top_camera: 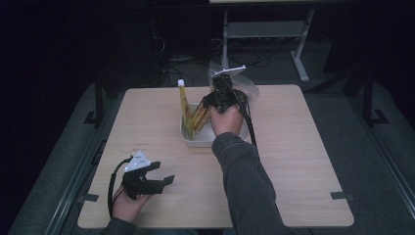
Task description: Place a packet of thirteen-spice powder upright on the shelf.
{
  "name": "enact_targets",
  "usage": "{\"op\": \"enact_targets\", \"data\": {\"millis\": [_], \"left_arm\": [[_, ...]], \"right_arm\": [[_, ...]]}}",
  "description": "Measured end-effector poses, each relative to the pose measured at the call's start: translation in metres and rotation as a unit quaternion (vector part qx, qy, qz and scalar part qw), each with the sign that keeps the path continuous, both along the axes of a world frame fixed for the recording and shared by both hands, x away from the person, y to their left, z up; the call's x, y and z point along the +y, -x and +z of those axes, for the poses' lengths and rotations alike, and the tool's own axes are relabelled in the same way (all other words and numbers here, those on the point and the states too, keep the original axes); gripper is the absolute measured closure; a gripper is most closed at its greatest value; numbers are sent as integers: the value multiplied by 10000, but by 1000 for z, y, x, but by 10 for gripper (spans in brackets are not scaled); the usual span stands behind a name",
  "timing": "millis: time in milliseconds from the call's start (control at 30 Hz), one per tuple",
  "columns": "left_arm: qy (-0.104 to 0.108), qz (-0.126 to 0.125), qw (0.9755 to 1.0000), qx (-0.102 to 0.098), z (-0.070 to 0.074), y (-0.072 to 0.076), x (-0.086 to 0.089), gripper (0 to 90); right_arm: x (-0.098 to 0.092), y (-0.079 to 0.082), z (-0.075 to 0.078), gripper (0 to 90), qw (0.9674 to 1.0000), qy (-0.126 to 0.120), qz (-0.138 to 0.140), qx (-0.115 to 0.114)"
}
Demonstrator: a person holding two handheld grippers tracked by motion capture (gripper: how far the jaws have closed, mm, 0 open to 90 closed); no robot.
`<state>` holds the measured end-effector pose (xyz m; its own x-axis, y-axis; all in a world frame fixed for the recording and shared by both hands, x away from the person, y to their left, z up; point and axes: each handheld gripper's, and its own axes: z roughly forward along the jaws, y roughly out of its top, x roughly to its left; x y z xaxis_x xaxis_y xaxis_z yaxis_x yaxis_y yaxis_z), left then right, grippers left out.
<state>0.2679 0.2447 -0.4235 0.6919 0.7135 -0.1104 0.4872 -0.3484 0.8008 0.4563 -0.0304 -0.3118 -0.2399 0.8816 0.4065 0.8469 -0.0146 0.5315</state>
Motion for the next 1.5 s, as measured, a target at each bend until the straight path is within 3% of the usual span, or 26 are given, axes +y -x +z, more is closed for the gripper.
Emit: {"op": "enact_targets", "data": {"millis": [267,733,1500], "left_arm": [[-19,-15,10000,10,-1,2,0,237],[-4,-49,10000,16,0,4,-1,237],[-47,-50,10000,-46,1,4,-1,237]], "right_arm": [[0,3,-4,643,9999,66,131,33],[6,12,-6,570,9992,-95,375,38],[18,13,-10,549,9969,-51,778,84]]}}
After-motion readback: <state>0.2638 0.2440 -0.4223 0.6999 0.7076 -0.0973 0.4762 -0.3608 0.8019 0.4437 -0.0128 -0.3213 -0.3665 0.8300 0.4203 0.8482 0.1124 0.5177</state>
